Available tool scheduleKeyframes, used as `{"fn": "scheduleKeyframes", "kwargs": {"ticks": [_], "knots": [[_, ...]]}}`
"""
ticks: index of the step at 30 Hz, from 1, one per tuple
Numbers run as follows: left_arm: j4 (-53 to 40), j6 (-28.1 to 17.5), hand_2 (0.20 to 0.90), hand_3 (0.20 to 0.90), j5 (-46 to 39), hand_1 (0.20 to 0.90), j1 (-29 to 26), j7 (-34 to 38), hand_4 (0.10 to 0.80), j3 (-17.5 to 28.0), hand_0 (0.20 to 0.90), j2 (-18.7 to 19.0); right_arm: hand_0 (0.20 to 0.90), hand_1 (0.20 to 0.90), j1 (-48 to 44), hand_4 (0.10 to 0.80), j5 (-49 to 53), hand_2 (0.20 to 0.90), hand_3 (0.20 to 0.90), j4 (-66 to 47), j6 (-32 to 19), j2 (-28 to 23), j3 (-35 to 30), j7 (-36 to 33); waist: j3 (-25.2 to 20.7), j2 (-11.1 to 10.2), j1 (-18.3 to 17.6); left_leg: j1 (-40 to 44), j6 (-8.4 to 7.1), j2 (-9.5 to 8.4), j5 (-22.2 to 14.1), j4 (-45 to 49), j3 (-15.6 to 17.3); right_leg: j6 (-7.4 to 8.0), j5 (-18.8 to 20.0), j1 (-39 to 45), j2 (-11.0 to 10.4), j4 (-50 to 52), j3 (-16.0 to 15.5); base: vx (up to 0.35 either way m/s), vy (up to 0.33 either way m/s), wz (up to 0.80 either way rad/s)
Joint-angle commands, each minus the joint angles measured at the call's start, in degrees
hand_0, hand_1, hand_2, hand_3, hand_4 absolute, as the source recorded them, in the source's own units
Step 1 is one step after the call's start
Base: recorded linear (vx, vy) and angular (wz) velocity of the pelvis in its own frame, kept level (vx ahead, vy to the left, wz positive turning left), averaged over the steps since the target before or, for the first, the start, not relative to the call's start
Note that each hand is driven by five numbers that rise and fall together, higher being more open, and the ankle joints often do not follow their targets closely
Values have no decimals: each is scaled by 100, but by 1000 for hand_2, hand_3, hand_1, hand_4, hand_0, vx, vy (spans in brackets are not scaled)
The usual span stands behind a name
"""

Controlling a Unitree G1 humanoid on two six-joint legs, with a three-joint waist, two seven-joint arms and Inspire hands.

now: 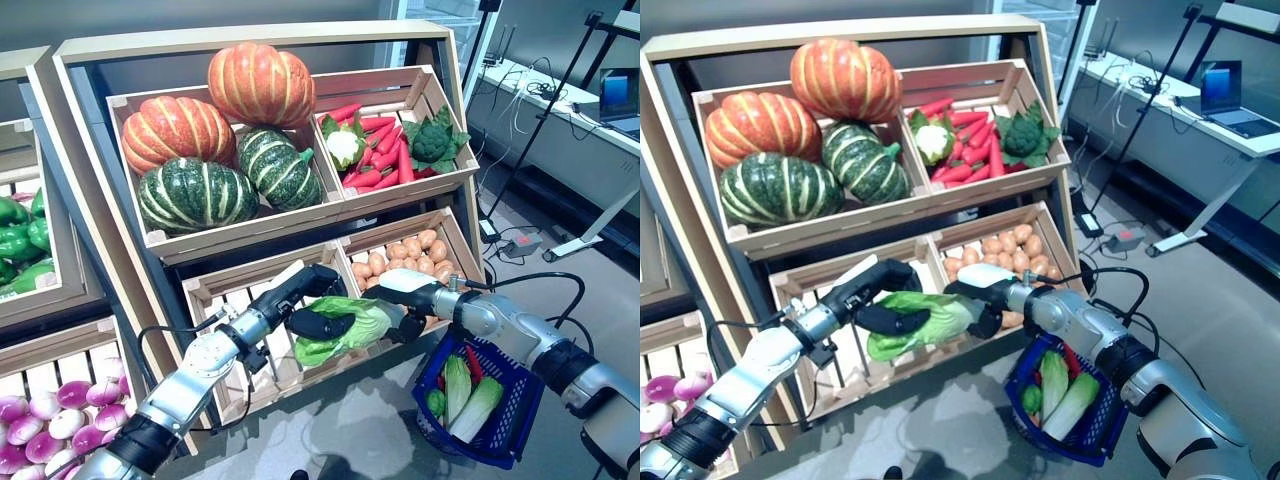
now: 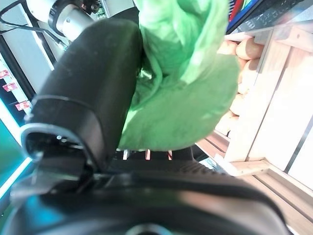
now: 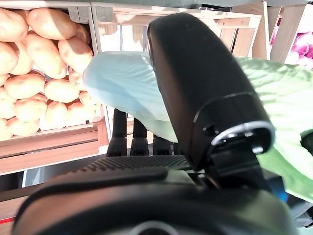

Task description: Put vegetables into the basket

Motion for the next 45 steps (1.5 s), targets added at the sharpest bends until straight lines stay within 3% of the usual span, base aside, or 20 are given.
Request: {"fn": "scheduleKeyframes", "kwargs": {"ticks": [1,14,15,18,19,20,38,42,45], "knots": [[-594,-746,300,300,-602,300,-1071,100,400,275,300,-97,300,300,-553,400,305,300,300,-19,50,-139,-229,-279,-364,-63,97,39,83,19,-331,6,105,-274,273,-100,-163,8,-29,0,0,0],[-563,-713,319,319,-581,319,-901,158,413,383,319,-31,300,300,-237,400,411,300,300,-338,8,-430,-560,-251,-387,-48,-32,84,83,45,-357,6,215,-273,270,-117,-136,8,61,0,0,0],[-550,-703,556,556,-586,556,-870,132,571,408,556,-13,300,300,-181,400,409,300,300,-377,1,-468,-609,-234,-385,-47,-51,87,83,50,-357,6,234,-270,275,-124,-134,8,73,0,0,0],[-535,-720,564,564,-612,564,-799,71,576,417,564,28,300,300,-43,400,434,300,300,-433,6,-564,-693,-220,-390,-40,-90,96,84,60,-364,6,283,-266,278,-135,-130,8,102,0,0,0],[-541,-705,818,818,-637,818,-777,79,745,420,818,46,300,300,4,400,441,300,300,-460,18,-598,-725,-221,-394,-37,-104,99,83,67,-366,6,302,-261,280,-141,-129,8,112,0,0,0],[-553,-684,900,900,-654,900,-750,94,800,431,900,63,300,300,66,400,449,300,300,-492,21,-644,-773,-225,-396,-34,-124,102,84,72,-368,6,320,-259,283,-148,-128,8,124,1,12,-4],[-344,-730,900,900,-484,900,-250,368,800,800,900,144,300,300,1334,400,239,300,300,-449,376,-1296,-2011,-608,-388,-45,-454,205,96,154,-427,6,657,-245,337,-243,-72,8,384,14,6,-10],[-320,-727,900,900,-377,900,-130,473,800,862,900,73,300,300,1727,400,171,300,300,-115,760,-1281,-2383,-867,-363,-49,-513,244,107,166,-449,6,711,-254,351,-248,-54,8,461,39,-8,-12],[-265,-663,900,900,-309,900,-17,519,800,904,900,-67,300,300,2017,400,775,300,300,391,1169,-1123,-2812,-1072,-342,-37,-534,269,114,169,-469,6,731,-267,352,-241,-38,8,501,52,-18,-13]]}}
